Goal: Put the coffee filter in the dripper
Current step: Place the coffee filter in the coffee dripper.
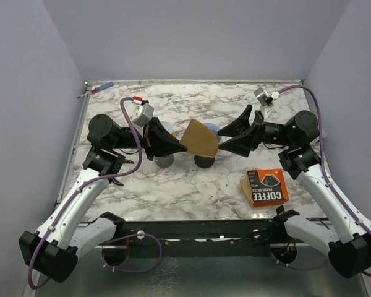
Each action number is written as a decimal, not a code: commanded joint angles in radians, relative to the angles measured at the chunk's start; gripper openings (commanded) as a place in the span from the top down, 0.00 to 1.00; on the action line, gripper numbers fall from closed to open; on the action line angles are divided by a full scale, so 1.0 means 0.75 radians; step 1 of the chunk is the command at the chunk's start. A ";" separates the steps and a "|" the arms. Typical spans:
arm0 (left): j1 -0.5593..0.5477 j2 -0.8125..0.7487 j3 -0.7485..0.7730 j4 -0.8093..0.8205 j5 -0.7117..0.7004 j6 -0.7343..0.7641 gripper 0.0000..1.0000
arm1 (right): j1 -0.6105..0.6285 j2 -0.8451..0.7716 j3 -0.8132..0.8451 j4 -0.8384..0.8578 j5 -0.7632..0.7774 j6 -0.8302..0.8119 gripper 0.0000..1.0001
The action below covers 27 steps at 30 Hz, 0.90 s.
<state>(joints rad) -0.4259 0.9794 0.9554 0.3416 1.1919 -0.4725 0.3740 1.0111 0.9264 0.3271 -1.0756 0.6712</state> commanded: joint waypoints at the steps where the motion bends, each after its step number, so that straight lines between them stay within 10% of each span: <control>1: -0.005 -0.033 -0.010 0.001 -0.008 0.001 1.00 | 0.011 -0.032 -0.001 -0.030 0.067 -0.027 0.24; 27: -0.005 -0.026 -0.018 0.003 -0.091 0.003 1.00 | 0.062 0.029 -0.004 0.066 -0.110 0.007 0.22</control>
<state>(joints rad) -0.4259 0.9623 0.9531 0.3416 1.1568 -0.4732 0.4122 1.0508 0.9195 0.3767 -1.1236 0.7116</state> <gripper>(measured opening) 0.003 0.779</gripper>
